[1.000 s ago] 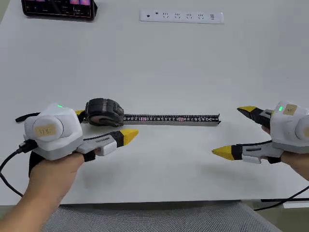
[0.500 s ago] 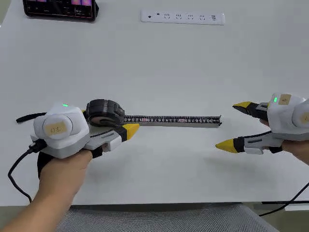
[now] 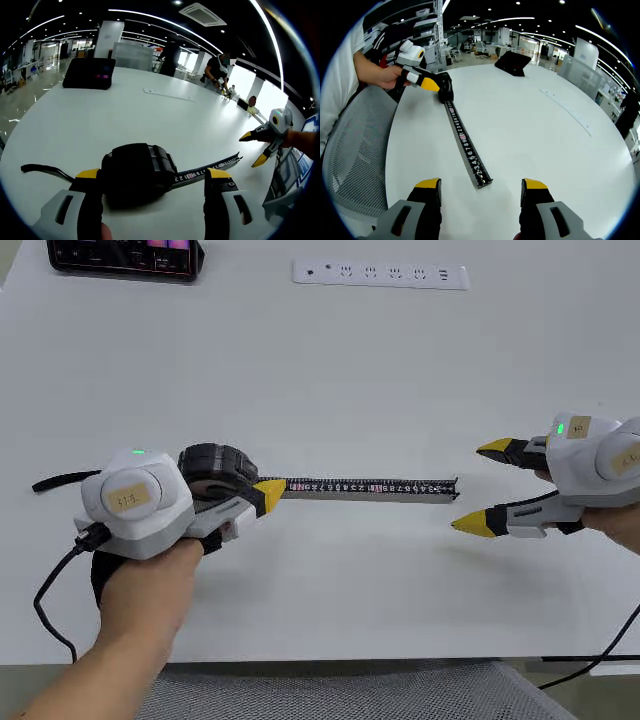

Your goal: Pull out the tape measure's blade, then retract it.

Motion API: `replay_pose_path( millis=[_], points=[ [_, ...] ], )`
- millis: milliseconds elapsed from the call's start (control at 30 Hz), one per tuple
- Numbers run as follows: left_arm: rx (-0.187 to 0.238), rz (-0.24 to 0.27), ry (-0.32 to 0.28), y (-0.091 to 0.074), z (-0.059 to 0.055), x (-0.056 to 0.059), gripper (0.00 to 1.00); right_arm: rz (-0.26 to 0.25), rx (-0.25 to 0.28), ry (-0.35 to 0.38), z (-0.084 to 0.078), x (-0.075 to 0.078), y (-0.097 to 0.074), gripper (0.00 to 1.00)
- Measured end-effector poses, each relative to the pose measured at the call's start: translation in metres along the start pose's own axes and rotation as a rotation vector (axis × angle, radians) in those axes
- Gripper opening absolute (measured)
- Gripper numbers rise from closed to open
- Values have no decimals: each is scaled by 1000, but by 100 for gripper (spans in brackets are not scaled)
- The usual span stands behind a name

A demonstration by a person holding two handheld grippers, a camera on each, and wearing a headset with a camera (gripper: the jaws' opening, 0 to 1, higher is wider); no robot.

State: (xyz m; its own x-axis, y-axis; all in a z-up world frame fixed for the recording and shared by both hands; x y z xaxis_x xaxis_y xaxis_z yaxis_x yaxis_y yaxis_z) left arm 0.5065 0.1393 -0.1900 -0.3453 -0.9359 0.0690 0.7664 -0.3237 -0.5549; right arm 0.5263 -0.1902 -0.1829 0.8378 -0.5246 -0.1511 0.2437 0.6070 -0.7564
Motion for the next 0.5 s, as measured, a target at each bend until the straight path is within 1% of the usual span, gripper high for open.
replay_pose_path(
  millis=[133,267,500],
  points=[
    [-1,20,-17,1,0,-1,78,4,-10,-17,1,3,1,60],
    [-3,37,-18,3,0,-1,78,16,-30,-31,1,5,3,57],
    [-19,81,-21,6,-1,-4,73,38,-64,-60,1,7,9,54]
  ],
)
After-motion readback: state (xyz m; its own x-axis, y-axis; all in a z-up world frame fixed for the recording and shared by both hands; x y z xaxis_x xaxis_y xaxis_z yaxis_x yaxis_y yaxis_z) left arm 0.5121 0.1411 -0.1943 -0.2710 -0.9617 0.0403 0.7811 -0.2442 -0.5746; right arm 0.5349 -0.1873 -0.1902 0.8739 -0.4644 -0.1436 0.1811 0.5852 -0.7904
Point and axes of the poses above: the centre of the closed fingertips' face, and the gripper's own axes: y roughly forward along the fingers, x roughly to its right, z roughly out of its top, the point moved 6 cm from there along -y, roughly backward along the fingers, and after that the axes turned 13 degrees about y, right-handed, at the moved point
